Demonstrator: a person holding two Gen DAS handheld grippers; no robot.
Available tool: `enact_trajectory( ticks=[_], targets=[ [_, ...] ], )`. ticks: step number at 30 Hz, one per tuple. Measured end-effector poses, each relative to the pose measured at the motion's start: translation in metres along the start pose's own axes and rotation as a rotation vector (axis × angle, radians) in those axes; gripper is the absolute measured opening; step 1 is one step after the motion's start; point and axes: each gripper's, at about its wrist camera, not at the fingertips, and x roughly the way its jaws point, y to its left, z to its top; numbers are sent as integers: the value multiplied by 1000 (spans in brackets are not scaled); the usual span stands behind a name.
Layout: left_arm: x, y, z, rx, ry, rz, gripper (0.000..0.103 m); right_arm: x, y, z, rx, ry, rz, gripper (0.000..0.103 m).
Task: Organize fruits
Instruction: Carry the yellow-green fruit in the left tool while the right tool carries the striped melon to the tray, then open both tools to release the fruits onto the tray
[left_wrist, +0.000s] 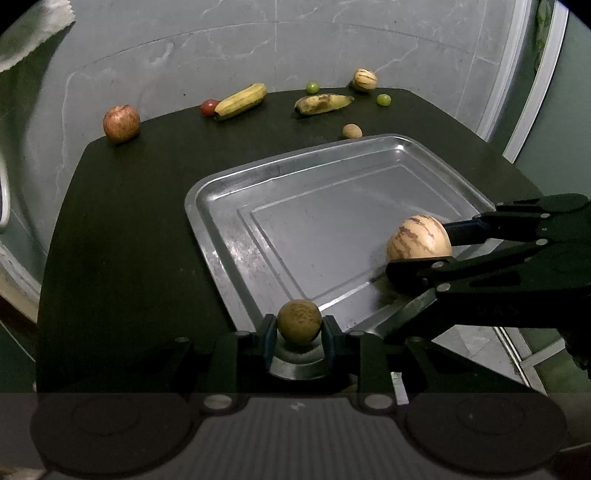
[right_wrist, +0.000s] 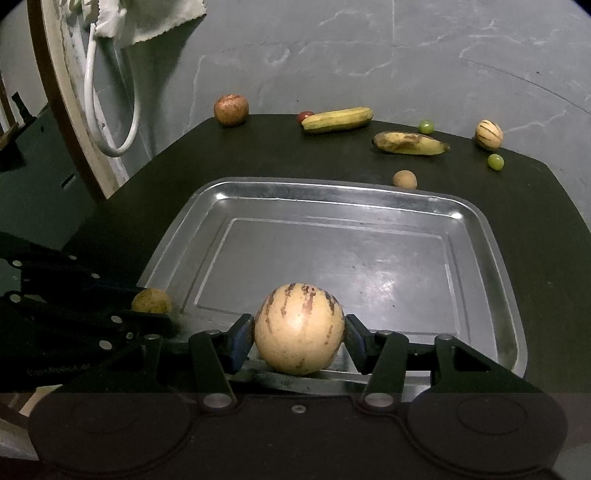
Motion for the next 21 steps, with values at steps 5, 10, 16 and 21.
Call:
enact_trajectory(
  ticks=[5, 10, 16, 21],
  targets=[
    [-6, 2, 0, 1, -12, -4, 30, -6, -2, -1, 1, -9, 7, 58],
    [-14, 7, -1, -17, -19, -5, 33, -16, -2, -3, 1, -22, 7, 66],
    [-30, 11, -5, -20, -43, -8, 65, -31, -1, -7, 7, -24, -16, 80],
    [-40, 12, -9, -4, -47, -13, 80, -42, -6, -13, 41, -22, -41, 97]
  ],
)
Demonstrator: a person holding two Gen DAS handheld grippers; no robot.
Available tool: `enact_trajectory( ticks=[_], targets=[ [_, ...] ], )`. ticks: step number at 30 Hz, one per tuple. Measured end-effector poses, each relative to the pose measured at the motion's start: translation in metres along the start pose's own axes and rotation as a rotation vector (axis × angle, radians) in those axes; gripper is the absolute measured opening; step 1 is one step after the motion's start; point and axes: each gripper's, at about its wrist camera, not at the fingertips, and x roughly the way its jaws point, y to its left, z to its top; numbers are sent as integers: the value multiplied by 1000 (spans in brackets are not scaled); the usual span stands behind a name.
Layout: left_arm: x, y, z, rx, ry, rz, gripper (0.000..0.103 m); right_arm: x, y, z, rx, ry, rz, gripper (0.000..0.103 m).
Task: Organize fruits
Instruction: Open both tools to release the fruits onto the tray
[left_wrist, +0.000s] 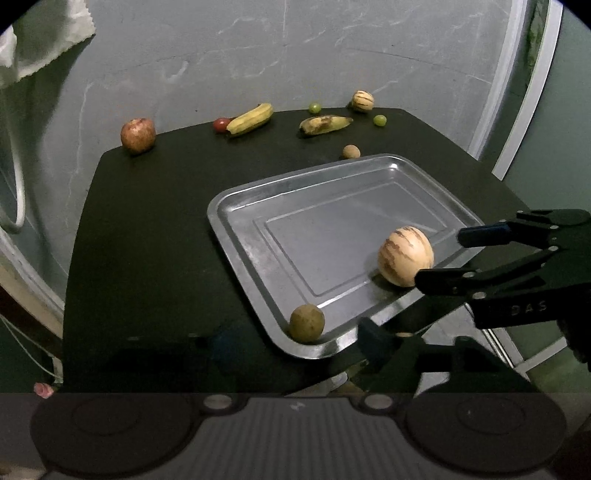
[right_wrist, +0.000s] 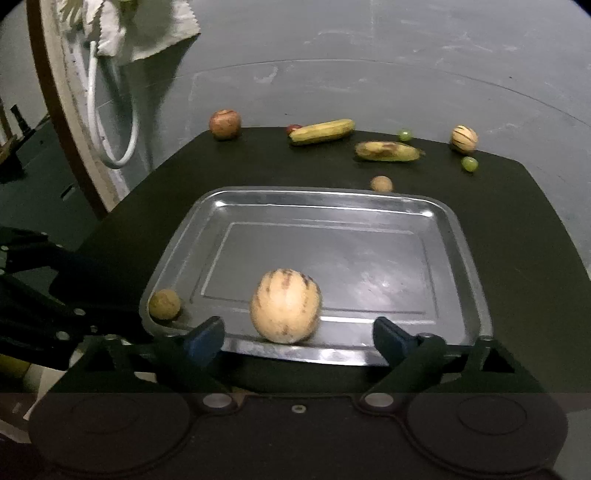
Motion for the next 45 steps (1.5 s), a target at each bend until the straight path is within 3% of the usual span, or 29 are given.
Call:
enact_trajectory(
  ticks=[2, 5, 8, 16, 30, 45],
  targets=[
    [-3, 0, 0, 2, -1, 0, 87, -6, -3, -3, 19, -3, -9, 102],
    [-6, -1, 2, 7, 12, -48, 100, -12, -8, -6, 38, 5, -31, 102],
    [-7, -4, 3, 29, 36, -76, 102, -15, -14, -8, 62, 20, -66, 102],
    [-5, -11, 8, 54, 70, -60, 102, -26, -31, -9, 112, -7, -155, 102],
    [-12, 3, 33, 20, 59, 49, 102, -21, -45, 19, 179, -125, -179, 102],
    [31, 41, 85, -102, 19, 62, 102, 28, -50, 64, 158, -87, -182, 102]
  ],
)
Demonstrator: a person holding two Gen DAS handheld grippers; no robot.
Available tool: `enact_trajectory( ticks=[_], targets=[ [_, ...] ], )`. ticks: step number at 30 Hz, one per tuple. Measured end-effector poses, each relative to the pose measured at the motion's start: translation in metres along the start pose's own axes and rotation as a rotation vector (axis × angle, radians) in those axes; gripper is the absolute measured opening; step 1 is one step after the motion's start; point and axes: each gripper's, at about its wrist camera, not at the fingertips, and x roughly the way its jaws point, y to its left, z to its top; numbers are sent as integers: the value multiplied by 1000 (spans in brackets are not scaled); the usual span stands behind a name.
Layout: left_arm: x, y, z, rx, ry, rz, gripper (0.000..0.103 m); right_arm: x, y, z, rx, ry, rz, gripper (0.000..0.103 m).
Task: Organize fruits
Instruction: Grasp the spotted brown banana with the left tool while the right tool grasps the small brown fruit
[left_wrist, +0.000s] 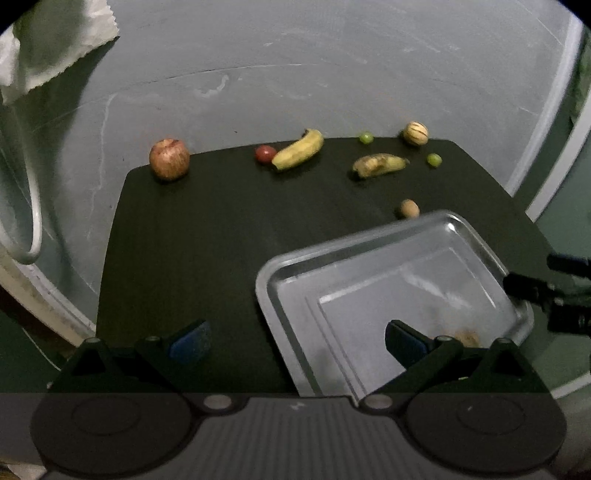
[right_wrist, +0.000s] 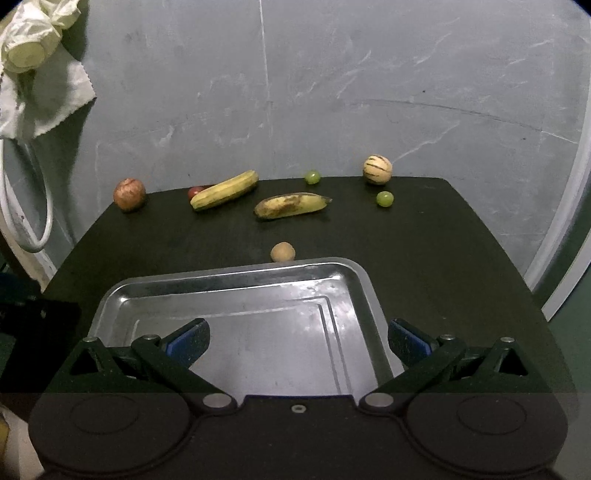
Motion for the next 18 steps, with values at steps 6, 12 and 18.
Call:
enact_trajectory(
  ticks=[6, 12, 18],
  targets=[
    [31, 14, 26, 1, -6, -4, 102, 32, 6, 15, -18, 46, 2, 102],
    [67, 21, 56, 31, -18, -28, 102, 65, 13, 38, -76, 56, 9, 102],
    [104, 4, 98, 128, -52, -108, 102, 98, 20, 60, -161, 61, 8, 93]
  ],
)
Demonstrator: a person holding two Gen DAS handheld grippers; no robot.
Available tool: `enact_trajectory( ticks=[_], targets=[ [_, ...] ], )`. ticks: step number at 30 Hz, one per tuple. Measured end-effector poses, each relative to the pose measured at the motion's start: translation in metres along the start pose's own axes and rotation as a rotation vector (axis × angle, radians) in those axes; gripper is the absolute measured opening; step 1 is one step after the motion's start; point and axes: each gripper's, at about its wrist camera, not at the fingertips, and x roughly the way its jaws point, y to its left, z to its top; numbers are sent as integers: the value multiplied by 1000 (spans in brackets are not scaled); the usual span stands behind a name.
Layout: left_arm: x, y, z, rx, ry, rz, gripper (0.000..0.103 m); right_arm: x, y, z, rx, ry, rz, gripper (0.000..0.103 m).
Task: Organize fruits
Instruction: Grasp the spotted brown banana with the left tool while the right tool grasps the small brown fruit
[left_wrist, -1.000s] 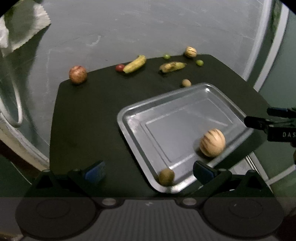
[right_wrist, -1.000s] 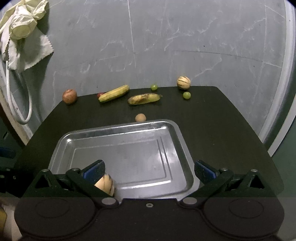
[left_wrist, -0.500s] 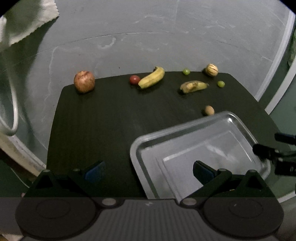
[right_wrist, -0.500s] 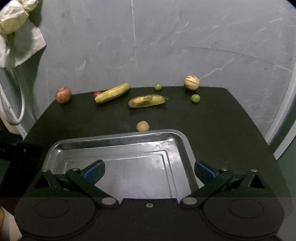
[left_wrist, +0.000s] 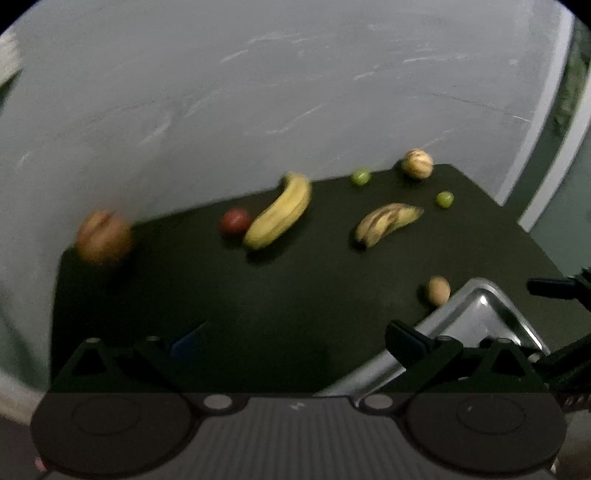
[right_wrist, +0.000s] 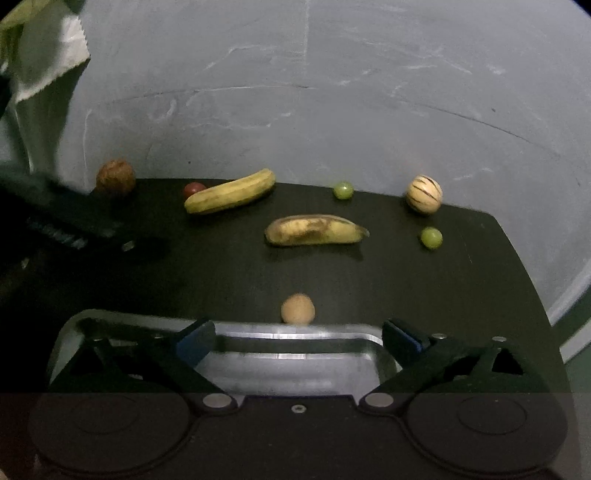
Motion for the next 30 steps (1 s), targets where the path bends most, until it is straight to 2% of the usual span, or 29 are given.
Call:
enact_trajectory(
  ticks=[9, 13, 19, 26, 30],
  targets=[
    [61, -30, 64, 168, -63, -104, 102, 40, 2, 10, 13, 58, -16, 75],
    [92, -44, 79, 237, -43, -146, 102, 49, 3, 10, 26, 81, -25, 63],
    [119, -55, 83, 290, -1, -214, 101, 54, 3, 13, 36, 100, -36, 54],
    [130, -62, 86, 317, 18, -258, 86, 61, 4, 16, 35, 126, -35, 45],
    [133, -66, 88, 334, 27, -257, 78, 65, 4, 17, 33, 137, -31, 43]
  ],
)
